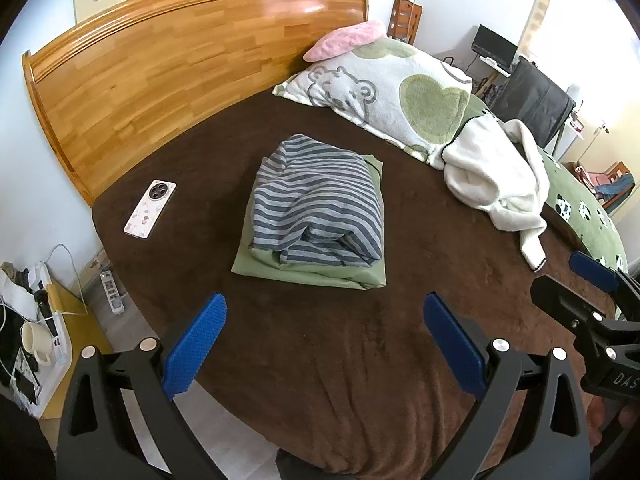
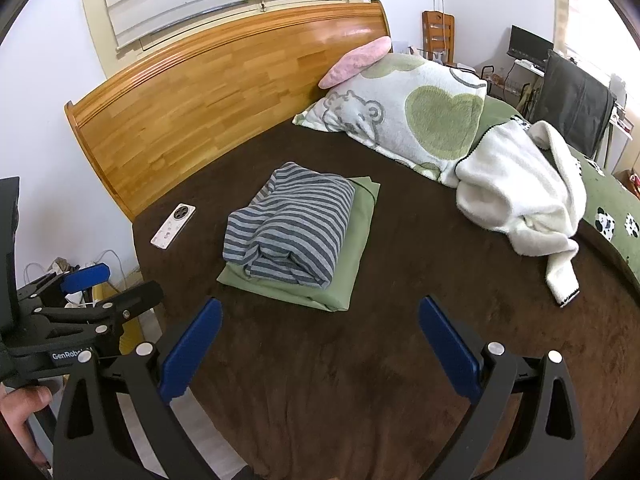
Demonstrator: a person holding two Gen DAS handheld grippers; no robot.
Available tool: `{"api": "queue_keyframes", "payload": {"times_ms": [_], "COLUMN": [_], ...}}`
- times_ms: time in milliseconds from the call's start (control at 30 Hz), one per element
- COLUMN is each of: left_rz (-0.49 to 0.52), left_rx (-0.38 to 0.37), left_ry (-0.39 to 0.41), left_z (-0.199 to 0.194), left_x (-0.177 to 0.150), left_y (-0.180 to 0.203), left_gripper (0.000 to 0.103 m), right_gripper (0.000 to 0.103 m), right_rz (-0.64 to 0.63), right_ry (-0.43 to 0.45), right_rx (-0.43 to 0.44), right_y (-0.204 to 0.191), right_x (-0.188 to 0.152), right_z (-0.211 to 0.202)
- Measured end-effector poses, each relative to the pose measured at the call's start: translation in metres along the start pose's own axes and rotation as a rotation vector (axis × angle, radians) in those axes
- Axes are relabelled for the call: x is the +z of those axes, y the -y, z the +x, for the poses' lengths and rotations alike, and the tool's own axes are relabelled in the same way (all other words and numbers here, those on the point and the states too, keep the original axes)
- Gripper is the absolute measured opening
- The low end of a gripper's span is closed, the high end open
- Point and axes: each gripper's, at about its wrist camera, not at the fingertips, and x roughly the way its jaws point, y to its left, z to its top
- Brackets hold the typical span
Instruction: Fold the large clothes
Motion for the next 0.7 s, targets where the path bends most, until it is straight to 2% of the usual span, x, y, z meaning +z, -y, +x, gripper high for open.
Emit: {"api": "queue_keyframes", "payload": {"times_ms": [700], "left_rz": [-0.002], "left_rx": [0.021], "left_ry": [0.007], "left_z": [-0.0028], "left_x": [0.0047], "left_y": [-0.0059], "left_gripper": [0.096], "right_gripper": [0.097], "right_rz": [-0.001], "right_ry": [0.0], "right_rx": [-0.003], "right_y": [-0.001], "right_x": [0.0014], "right_z": [0.0008]}}
